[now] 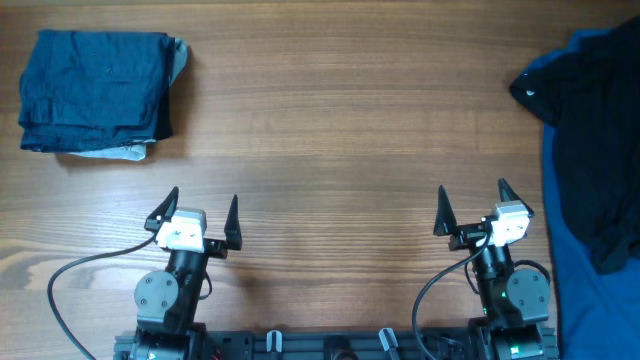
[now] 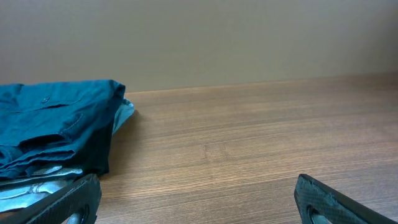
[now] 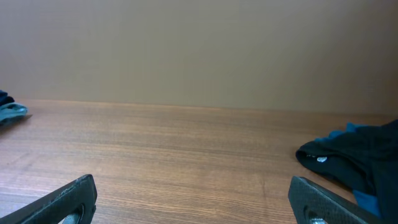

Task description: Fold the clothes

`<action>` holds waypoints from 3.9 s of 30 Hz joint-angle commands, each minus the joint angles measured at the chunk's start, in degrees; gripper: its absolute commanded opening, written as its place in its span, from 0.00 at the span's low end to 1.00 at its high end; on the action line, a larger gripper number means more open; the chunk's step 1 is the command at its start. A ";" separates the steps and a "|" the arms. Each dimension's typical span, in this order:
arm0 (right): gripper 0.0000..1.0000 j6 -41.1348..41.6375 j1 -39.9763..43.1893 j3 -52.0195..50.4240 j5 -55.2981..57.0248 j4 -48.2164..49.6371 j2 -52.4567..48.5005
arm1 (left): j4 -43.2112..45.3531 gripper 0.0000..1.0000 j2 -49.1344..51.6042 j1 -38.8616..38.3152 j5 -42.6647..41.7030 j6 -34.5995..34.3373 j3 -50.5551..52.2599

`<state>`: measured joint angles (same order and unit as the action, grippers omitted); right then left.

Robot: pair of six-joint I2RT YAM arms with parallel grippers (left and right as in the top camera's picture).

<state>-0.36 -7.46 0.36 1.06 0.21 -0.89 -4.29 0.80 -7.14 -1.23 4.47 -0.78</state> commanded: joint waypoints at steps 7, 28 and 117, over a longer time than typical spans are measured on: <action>1.00 -1.16 -0.13 -0.07 -0.61 0.52 -0.13 | 0.00 1.00 -0.35 -0.33 -0.66 1.09 0.42; 1.00 8.61 -0.07 56.43 -0.42 -19.89 -38.99 | 0.00 1.00 -0.35 -0.33 -0.66 1.09 0.42; 0.81 11.08 -20.79 99.56 -8.59 -37.77 -100.26 | 0.00 1.00 -0.35 -0.33 -0.66 1.09 0.42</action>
<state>11.57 -34.54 98.80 -13.37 -33.04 -108.84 -4.25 0.84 -7.14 -1.43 4.47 -0.71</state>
